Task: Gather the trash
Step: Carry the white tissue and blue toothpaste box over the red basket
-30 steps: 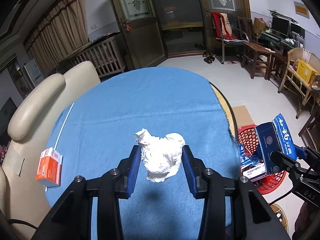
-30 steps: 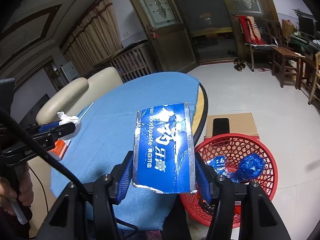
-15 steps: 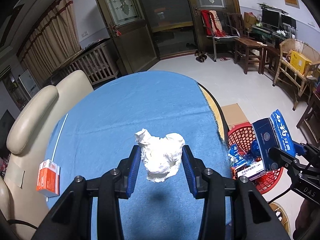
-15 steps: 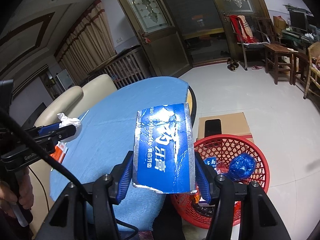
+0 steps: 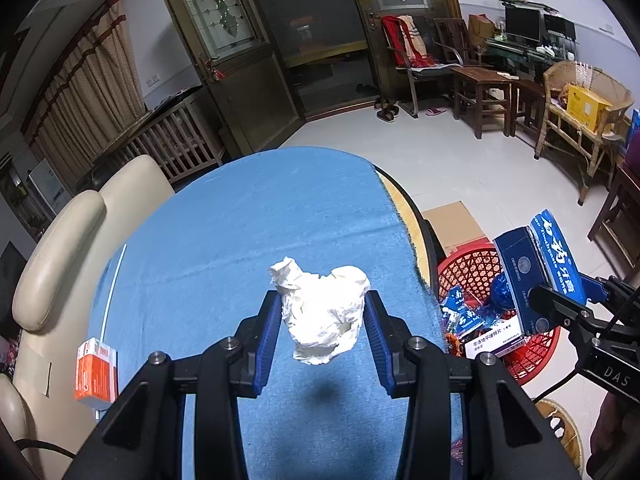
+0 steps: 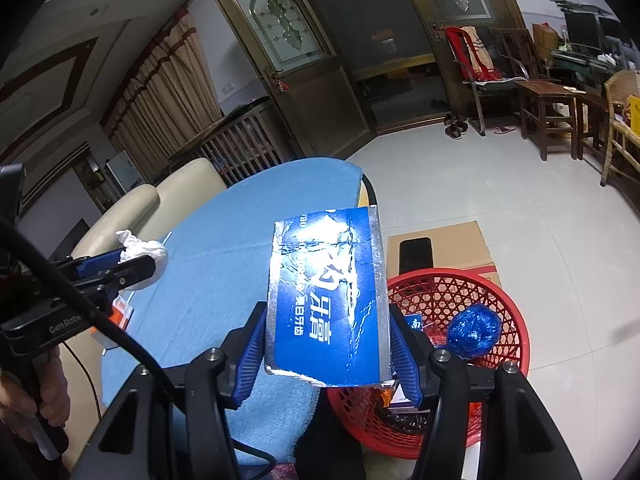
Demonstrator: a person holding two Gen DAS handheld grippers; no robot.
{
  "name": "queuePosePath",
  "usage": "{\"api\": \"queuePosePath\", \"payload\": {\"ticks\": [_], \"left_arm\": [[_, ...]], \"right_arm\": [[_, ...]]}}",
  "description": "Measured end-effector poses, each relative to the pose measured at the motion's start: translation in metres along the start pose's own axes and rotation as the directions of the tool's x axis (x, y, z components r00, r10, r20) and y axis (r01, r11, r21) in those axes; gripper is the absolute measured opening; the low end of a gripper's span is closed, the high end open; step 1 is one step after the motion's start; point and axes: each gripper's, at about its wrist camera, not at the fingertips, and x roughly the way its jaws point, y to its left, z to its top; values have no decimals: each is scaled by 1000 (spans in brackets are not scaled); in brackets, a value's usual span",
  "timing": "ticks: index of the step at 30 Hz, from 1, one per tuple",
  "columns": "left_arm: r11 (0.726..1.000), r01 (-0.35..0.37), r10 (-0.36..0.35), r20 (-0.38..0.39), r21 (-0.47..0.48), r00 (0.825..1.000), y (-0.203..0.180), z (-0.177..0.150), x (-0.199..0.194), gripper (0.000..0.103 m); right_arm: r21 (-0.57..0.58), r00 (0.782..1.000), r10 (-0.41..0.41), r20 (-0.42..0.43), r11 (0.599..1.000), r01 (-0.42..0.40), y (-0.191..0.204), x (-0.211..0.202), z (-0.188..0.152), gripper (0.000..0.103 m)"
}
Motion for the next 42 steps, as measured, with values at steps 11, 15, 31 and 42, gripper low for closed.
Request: {"api": "queuePosePath", "payload": {"ticks": [11,15,31,42], "left_arm": [[999,14,-14,-7,41,1000,-17,4,2,44],[998,18,-17,-8,54,1000,-23,5,2,44],[994,41,-39,-24,97,999,-44,6,8,44],[992,56,-52,-32,115,998,-52,7,14,44]], "right_arm": [[37,1000,-5,10,999,4,-8,-5,1,60],[48,1000,-7,11,999,7,-12,-5,1,60],[90,999,-29,22,996,27,-26,-11,3,60],[108,999,-40,25,994,37,-32,-15,3,60]]}}
